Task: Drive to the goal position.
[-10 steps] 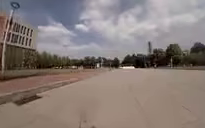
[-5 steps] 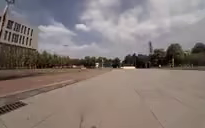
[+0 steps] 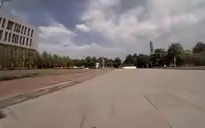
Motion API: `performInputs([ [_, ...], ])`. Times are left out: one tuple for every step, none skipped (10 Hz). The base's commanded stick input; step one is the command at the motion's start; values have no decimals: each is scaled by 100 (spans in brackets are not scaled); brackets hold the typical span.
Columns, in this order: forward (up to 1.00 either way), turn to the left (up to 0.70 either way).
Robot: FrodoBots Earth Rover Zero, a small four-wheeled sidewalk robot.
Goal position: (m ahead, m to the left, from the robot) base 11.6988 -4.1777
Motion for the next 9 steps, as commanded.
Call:
performInputs([
  [100, 2],
  [100, 2],
  [100, 2],
  [100, 2],
  [100, 2],
  [100, 2],
  [100, 2],
  [100, 2],
  [100, 1],
])
